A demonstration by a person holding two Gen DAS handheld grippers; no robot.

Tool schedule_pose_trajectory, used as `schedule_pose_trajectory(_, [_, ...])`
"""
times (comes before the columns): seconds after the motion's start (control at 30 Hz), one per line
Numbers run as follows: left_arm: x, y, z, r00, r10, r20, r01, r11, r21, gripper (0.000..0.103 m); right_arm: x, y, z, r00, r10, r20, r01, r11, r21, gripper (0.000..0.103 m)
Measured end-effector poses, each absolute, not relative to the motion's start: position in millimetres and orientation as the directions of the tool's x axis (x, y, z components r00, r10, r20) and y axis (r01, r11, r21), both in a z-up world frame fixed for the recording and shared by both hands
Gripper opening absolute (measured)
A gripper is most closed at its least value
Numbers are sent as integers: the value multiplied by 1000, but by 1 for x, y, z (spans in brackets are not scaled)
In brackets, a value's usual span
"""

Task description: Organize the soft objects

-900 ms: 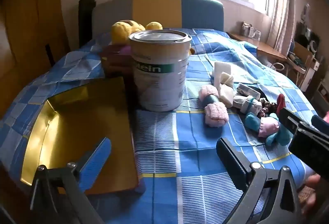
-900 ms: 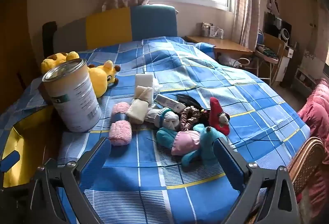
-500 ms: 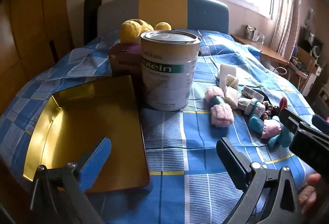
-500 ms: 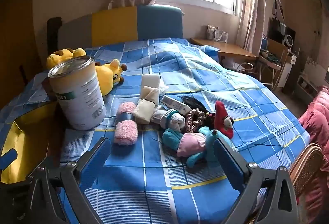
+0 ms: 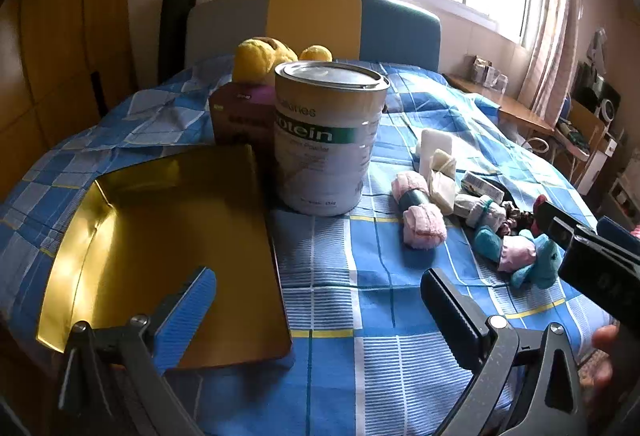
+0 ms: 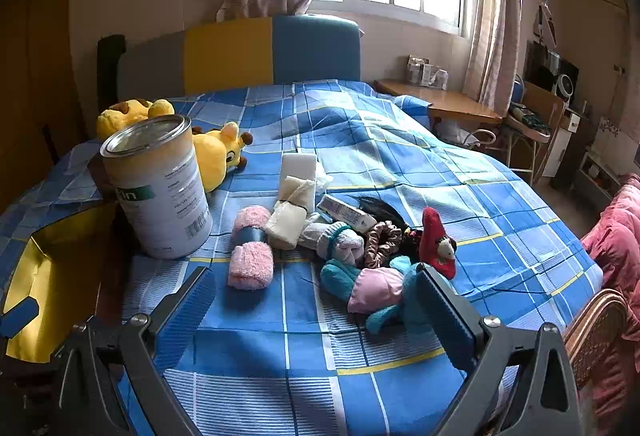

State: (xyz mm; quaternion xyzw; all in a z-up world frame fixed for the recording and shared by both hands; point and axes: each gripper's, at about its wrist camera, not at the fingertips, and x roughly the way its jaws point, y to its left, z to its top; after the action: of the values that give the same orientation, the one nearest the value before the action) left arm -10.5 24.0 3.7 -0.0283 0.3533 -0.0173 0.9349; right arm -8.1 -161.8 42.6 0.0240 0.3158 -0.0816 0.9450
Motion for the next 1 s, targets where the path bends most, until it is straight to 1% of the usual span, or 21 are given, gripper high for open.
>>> schedule_pose_trajectory(0.3, [-13, 22, 4, 761, -29, -648, 15, 1000, -27, 103, -5, -164, 46, 796, -130, -591, 167, 986, 9, 102])
schedule_pose_trajectory(1.0, [-12, 20, 2, 757, -30, -652, 24, 1000, -19, 103, -4, -166, 48, 796, -122, -593, 167, 986, 21, 102])
